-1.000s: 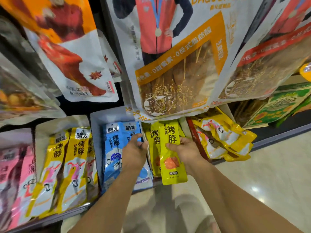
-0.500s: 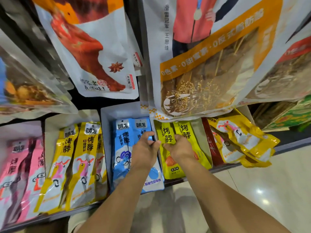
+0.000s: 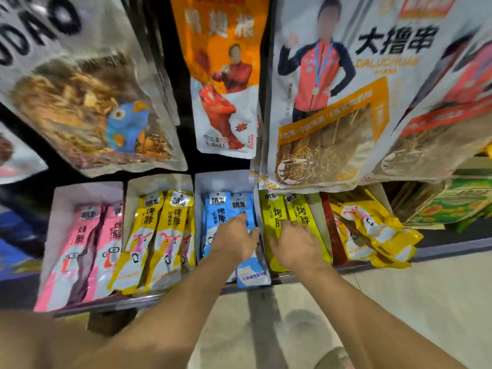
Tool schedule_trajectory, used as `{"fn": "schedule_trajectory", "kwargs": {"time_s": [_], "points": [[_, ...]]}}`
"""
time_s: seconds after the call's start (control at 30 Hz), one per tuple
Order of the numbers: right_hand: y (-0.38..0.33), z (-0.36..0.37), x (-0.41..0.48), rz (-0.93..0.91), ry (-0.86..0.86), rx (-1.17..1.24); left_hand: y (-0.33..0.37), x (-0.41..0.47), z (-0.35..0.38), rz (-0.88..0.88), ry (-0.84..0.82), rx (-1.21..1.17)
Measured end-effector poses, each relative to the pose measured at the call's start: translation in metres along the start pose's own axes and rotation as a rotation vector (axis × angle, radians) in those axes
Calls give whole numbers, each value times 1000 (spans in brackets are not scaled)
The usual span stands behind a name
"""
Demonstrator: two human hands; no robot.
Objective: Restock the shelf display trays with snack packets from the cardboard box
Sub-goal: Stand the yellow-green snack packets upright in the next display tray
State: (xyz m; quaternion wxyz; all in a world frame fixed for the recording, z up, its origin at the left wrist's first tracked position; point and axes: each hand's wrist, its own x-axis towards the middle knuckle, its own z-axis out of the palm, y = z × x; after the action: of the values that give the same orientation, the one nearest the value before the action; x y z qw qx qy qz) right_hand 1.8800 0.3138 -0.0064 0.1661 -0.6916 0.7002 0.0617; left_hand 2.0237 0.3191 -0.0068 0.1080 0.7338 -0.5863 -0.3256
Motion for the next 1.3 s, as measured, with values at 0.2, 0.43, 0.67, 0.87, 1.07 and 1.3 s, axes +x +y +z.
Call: {"fn": "schedule_trajectory", "kwargs": {"time_s": [0.2, 0.43, 0.67, 0.87, 1.07, 1.3], "points": [[-52, -35, -52, -249, 45, -182, -28, -59, -91, 15, 144, 439], [-142, -57, -110, -452, 82, -184, -107, -147, -185, -130, 247, 550], [-255, -63, -165, -673, 139, -147, -188, -231, -258, -305, 331, 570], [-351, -63, -208, -836, 167, -200, -269, -293, -291, -455, 436, 532], [-432, -35, -245, -1020, 99, -275, -348, -342, -305, -583, 452, 412], [-504, 2, -262, -1133, 22, -373, -413, -365, -302, -696, 441, 352]]}}
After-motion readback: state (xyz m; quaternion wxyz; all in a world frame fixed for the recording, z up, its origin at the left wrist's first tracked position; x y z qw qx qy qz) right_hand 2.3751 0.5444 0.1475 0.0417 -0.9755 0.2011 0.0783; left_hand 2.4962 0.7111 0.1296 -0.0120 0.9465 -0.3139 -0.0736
